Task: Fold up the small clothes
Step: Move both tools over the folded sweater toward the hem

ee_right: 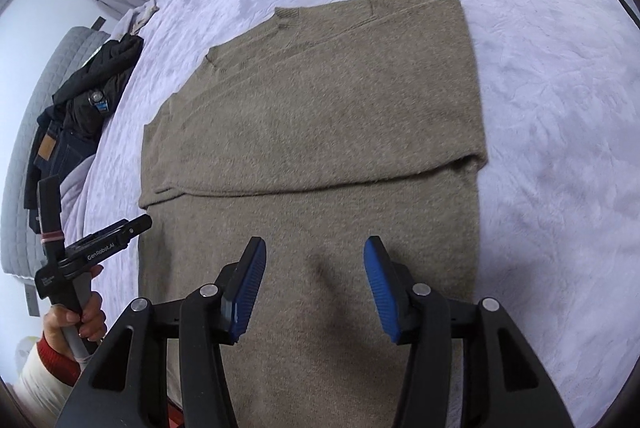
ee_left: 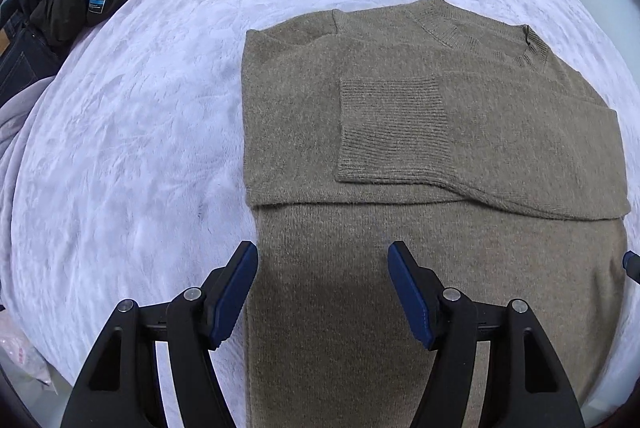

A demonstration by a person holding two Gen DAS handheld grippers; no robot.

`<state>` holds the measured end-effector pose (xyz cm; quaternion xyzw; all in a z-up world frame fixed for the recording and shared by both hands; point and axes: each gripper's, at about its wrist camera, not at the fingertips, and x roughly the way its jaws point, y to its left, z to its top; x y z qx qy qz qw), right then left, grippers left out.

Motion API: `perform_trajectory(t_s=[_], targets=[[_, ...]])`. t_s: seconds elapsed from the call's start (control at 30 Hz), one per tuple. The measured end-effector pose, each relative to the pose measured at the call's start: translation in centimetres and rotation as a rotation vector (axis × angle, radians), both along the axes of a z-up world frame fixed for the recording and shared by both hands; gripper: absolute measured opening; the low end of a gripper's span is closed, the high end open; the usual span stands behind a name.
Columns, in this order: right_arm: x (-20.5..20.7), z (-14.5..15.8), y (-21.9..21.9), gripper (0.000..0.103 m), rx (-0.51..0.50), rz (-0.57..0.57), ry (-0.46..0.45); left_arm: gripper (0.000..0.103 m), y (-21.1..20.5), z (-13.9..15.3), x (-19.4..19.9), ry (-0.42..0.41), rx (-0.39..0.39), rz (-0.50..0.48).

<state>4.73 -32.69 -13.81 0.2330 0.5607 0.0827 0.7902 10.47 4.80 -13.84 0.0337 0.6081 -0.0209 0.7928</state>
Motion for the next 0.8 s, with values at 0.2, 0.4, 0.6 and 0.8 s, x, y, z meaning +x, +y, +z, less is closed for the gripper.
perform_trajectory(t_s=[0.2,0.4,0.6,0.8], targets=[[-0.6,-0.1,0.3,0.055,0.002,0.005,0.011,0.101,0.0,0.7,-0.4,-0.019,-0.018,0.011],[-1.2,0.0,0.8,0.064,-0.007,0.017,0.01,0.101,-0.1,0.5,-1.0,0.005,-0.04,-0.013],[-2.2,0.8,1.4,0.079,-0.071,0.089,-0.052,0.101,1.6,0.0,-3.2,0.043,-0.087,-0.018],[-3.8,0.2,0.9,0.079,-0.053,0.142,-0.015,0.101,3.6,-0.1,-5.9,0.07,-0.124,-0.027]])
